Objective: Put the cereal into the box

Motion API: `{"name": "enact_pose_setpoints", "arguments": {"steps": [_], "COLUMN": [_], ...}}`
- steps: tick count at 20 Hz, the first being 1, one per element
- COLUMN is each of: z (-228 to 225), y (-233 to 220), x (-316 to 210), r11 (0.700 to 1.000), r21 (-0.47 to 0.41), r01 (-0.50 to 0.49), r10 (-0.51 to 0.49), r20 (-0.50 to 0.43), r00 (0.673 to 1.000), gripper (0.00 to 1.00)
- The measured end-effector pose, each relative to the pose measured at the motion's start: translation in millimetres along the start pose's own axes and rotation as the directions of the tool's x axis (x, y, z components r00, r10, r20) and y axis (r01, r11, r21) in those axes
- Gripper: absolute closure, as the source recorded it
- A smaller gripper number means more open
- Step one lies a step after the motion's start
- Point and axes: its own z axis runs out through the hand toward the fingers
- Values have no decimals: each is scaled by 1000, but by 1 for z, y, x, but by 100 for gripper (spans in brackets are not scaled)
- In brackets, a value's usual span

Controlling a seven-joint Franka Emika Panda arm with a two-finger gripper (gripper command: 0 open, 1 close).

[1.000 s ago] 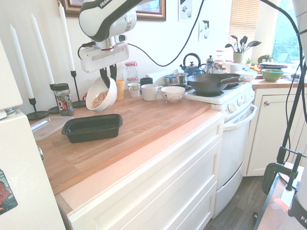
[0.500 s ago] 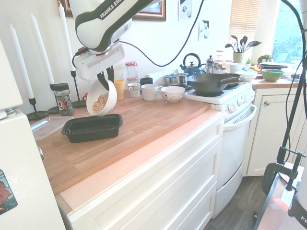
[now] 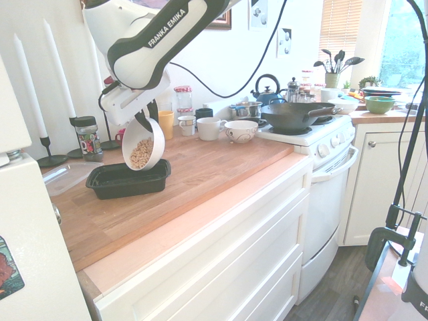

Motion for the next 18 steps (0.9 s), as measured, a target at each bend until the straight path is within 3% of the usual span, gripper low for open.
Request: {"name": "enact_pose_setpoints", "arguments": {"steps": [15,18], "z": [2,-2], "y": [-6,-8], "x": [-12,-14], "r11": [999,996], "r21": [-20,-59], "r01": [49,68], "r10": [-51,-75], "r20": [-110,-125], "r00": [993,989], "gripper": [100,100]}}
